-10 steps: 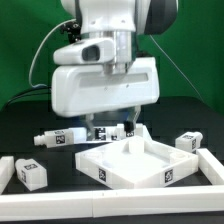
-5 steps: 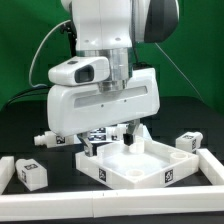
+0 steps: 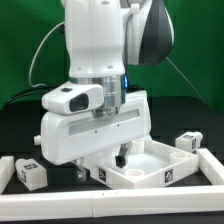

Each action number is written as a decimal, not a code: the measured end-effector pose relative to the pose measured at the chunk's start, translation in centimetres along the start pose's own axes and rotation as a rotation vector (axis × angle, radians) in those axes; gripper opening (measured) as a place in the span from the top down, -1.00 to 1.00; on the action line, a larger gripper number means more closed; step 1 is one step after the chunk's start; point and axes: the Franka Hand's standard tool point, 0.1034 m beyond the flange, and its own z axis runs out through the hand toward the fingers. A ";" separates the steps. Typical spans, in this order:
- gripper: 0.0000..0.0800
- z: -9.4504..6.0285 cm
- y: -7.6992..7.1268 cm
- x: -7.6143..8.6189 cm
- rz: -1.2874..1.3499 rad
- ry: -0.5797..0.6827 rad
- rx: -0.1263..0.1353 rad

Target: Assemble one leg

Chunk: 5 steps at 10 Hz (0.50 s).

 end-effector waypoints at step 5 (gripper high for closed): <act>0.02 -0.2 0.1 0.1 0.000 0.003 -0.002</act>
Offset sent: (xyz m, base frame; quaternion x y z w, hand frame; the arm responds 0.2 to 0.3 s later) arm 0.0000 0.0000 0.0000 0.0000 0.0000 0.0000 1.0000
